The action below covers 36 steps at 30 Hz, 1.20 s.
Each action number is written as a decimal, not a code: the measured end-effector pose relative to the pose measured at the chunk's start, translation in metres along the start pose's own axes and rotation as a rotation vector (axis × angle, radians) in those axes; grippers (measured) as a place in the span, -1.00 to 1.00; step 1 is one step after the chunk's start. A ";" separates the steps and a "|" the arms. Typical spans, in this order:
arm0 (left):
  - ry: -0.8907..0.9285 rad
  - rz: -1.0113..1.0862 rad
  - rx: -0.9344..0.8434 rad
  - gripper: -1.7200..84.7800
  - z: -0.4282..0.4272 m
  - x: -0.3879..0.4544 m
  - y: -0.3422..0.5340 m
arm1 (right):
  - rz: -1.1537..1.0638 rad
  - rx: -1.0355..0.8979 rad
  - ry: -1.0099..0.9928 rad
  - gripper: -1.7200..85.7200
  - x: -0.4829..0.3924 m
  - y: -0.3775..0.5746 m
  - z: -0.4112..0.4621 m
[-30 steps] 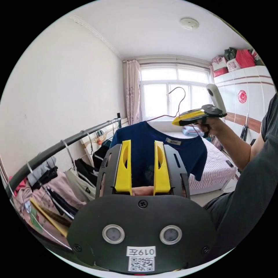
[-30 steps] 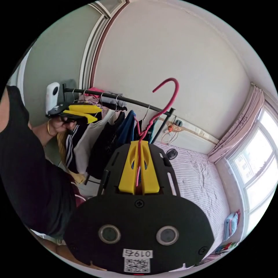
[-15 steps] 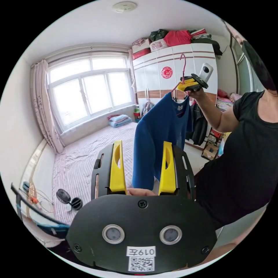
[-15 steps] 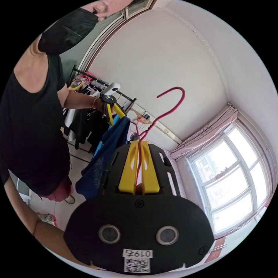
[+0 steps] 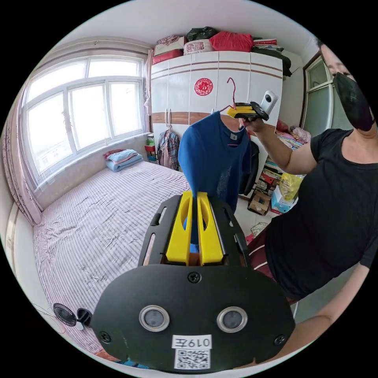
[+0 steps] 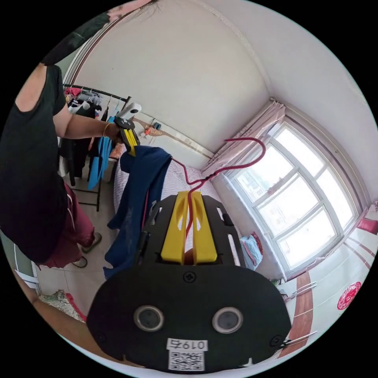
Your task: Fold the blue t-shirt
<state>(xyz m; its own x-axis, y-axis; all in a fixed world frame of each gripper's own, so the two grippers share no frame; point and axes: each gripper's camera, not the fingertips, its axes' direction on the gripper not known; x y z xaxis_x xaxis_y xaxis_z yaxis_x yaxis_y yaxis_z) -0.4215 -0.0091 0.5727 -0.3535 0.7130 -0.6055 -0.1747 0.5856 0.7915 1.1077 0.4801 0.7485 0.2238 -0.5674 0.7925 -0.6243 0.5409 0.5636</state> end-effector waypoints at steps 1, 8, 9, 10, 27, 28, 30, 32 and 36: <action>-0.001 0.005 -0.023 -0.93 0.018 -0.012 -0.007 | 0.007 -0.007 0.008 -0.98 0.005 0.005 0.008; 0.117 0.138 -0.159 -0.93 0.122 -0.060 -0.018 | 0.055 -0.096 -0.111 -0.98 0.061 0.059 0.084; 0.155 0.153 -0.170 -0.93 0.139 -0.070 -0.018 | 0.075 -0.114 -0.153 -0.98 0.075 0.066 0.096; 0.195 0.152 -0.175 -0.93 0.155 -0.083 -0.017 | 0.087 -0.125 -0.172 -0.98 0.083 0.069 0.102; 0.458 -0.021 -0.324 -0.93 0.408 -0.351 -0.040 | 0.196 -0.326 -0.747 -0.98 0.350 0.179 0.504; 0.402 -0.074 -0.392 -0.93 0.449 -0.382 -0.028 | 0.203 -0.344 -0.752 -0.98 0.352 0.190 0.534; 0.313 -0.157 -0.458 -0.93 0.508 -0.427 -0.005 | 0.217 -0.419 -0.738 -0.98 0.352 0.233 0.647; 0.253 -0.249 -0.523 -0.93 0.567 -0.471 0.021 | 0.225 -0.481 -0.736 -0.98 0.345 0.261 0.723; 0.108 -0.464 -0.606 -0.93 0.679 -0.553 0.079 | 0.203 -0.656 -0.600 -0.98 0.306 0.315 0.862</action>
<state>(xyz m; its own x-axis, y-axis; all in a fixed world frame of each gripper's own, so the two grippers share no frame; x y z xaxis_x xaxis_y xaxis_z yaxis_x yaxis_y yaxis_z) 0.3839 -0.0948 0.9142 -0.2034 0.3856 -0.9000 -0.7890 0.4797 0.3838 0.3341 -0.0585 0.9676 -0.3855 -0.5512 0.7400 -0.0171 0.8061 0.5915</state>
